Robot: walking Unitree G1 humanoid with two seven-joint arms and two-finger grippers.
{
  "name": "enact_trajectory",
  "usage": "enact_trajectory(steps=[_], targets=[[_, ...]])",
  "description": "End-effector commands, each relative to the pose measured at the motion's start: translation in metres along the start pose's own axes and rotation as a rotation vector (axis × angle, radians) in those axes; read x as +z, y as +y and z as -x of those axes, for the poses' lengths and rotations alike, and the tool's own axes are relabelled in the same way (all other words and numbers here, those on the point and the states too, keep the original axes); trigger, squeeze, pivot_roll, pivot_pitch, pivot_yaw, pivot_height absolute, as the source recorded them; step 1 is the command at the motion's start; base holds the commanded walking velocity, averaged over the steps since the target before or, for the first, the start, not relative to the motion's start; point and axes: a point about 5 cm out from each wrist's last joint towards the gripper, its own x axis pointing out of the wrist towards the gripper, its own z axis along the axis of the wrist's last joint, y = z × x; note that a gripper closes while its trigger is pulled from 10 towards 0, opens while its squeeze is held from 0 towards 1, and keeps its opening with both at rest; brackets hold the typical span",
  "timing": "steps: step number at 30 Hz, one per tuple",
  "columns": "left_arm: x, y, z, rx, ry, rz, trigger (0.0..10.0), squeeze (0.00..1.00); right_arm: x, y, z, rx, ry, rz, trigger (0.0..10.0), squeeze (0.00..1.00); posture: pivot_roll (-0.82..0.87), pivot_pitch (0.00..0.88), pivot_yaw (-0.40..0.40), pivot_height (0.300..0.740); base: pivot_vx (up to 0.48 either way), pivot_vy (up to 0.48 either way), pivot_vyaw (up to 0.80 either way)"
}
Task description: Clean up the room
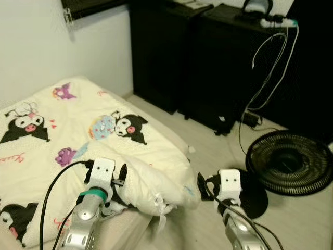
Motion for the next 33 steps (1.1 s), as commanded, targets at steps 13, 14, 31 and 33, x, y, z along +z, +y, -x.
enact_trajectory(steps=[13,14,31,33], targets=[[-0.011,-0.009,0.0,-0.064,0.093,0.045,10.0,0.0,-0.015,-0.005,0.009,-0.032,0.043,0.005,10.0,0.0,0.03,0.0,0.049,0.74,0.0,0.0,0.74],[-0.013,-0.011,0.0,-0.073,0.118,0.062,10.0,0.0,-0.016,-0.005,0.01,-0.034,0.046,0.003,10.0,0.0,0.04,0.0,0.045,0.74,0.0,0.0,0.8],[-0.01,-0.01,0.0,-0.072,0.095,-0.003,10.0,0.0,-0.016,-0.002,0.008,-0.011,0.054,0.019,10.0,0.0,0.05,0.0,0.027,0.74,0.0,0.0,0.8],[-0.009,-0.008,-0.001,-0.073,0.092,-0.019,10.0,0.0,-0.015,0.0,0.007,-0.007,0.052,0.019,10.0,0.0,0.05,0.0,0.022,0.74,0.0,0.0,0.8]])
